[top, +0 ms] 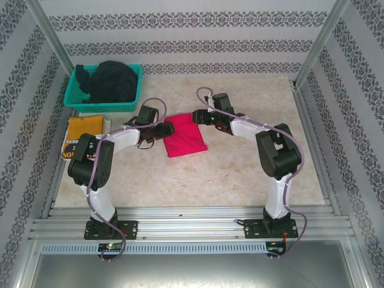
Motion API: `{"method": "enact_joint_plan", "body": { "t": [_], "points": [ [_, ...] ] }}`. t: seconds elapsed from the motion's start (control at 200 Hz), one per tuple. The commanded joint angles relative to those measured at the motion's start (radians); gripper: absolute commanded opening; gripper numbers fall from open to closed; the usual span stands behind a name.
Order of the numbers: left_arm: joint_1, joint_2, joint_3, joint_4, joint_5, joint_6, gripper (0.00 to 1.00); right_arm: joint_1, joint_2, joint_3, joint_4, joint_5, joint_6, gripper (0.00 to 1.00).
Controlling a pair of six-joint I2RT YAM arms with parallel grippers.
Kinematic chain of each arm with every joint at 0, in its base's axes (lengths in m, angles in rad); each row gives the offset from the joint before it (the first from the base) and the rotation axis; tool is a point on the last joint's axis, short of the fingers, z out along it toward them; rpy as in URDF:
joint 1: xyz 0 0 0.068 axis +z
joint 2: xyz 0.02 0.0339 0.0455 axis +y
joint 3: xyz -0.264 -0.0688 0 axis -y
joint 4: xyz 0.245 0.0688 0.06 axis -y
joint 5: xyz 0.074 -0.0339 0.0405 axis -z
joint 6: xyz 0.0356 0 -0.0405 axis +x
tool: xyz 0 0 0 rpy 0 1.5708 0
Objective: Fold and stack the t-shirts
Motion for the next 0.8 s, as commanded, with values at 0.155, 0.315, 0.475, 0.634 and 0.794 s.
{"method": "enact_joint_plan", "body": {
  "t": [0.155,0.315,0.475,0.634,0.794],
  "points": [
    [-0.081,0.003,0.136,-0.096,0.031,0.022,0.58,0.044,-0.089,-0.034,0.033,0.094,-0.024,0.61],
    [-0.100,0.127,0.188,-0.053,0.100,-0.023,0.21,0.045,0.004,0.069,0.001,-0.006,0.033,0.44],
    [-0.100,0.168,0.156,-0.036,0.096,-0.021,0.06,0.046,0.165,0.222,-0.033,-0.111,0.119,0.35],
    [-0.087,0.172,0.109,-0.018,0.090,-0.010,0.07,0.048,0.310,0.347,-0.055,-0.141,0.210,0.35],
    [-0.058,0.144,0.070,-0.025,0.082,0.014,0.09,0.037,0.386,0.442,-0.191,-0.051,0.235,0.36]
  ]
}}
